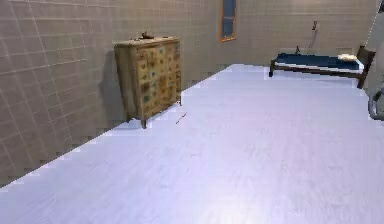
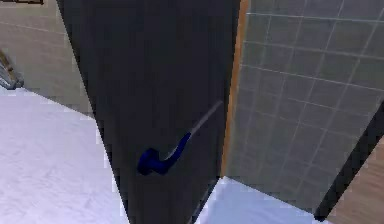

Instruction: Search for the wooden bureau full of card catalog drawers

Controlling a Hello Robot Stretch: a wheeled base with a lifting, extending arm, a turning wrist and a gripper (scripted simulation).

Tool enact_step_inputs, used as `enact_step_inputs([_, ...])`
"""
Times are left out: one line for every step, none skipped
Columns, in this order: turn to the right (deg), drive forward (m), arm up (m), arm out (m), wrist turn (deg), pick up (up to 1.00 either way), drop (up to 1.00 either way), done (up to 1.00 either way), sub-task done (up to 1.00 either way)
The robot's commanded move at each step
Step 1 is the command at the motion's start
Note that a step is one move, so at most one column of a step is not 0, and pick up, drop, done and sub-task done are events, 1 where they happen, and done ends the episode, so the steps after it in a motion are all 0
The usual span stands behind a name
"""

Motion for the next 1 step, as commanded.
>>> enact_step_inputs([-42.0,0.00,0.00,0.00,0.0,0.00,0.00,0.00,0.00])
